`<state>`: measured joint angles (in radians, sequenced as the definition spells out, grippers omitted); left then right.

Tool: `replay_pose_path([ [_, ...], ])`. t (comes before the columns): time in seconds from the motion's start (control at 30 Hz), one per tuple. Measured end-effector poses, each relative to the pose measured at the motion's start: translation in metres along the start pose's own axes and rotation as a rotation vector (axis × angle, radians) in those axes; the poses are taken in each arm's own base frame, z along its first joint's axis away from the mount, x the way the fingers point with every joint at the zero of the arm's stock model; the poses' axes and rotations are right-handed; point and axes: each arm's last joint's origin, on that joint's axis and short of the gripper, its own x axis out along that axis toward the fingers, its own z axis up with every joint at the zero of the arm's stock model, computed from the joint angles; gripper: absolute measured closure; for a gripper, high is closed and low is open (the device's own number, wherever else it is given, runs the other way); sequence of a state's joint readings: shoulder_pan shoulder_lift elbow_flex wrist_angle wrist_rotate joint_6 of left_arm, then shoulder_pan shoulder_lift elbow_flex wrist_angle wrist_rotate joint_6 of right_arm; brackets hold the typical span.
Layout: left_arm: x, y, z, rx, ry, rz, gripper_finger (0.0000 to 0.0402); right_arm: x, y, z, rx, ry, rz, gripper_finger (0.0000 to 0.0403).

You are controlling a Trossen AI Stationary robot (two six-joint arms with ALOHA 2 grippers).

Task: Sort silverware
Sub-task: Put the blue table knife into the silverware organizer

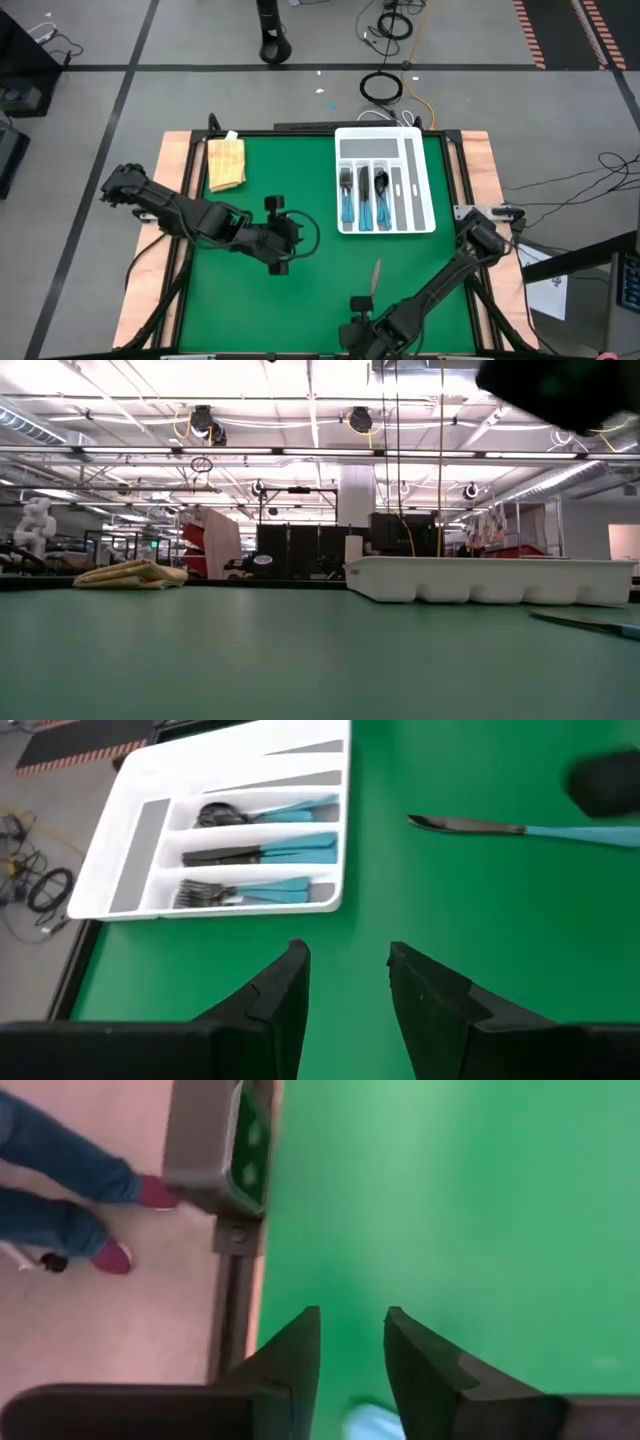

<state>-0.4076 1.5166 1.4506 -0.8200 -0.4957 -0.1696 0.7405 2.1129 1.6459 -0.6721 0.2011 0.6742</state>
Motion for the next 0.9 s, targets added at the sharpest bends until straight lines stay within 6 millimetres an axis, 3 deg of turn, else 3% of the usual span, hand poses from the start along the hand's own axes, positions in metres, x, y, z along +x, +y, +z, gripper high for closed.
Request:
replay_pose_path([
  [0.13, 0.002, 0.004, 0.000, -0.016, 0.007, -0.004, 0.0258, 0.016, 0.002, -0.004, 0.038, 0.025, 0.012, 0.0331],
  [0.3, 0.003, 0.005, 0.001, 0.003, 0.009, -0.007, 0.0258, 0.017, 0.000, -0.013, 0.119, 0.088, -0.047, 0.0393],
  [0.73, 0.009, 0.017, 0.006, 0.005, -0.018, -0.012, 0.0258, 0.002, 0.015, -0.055, 0.291, 0.300, -0.163, 0.0400],
  [0.9, 0.012, 0.022, 0.009, -0.012, -0.036, -0.043, 0.0258, -0.026, 0.026, -0.025, 0.286, 0.082, -0.137, 0.0402],
])
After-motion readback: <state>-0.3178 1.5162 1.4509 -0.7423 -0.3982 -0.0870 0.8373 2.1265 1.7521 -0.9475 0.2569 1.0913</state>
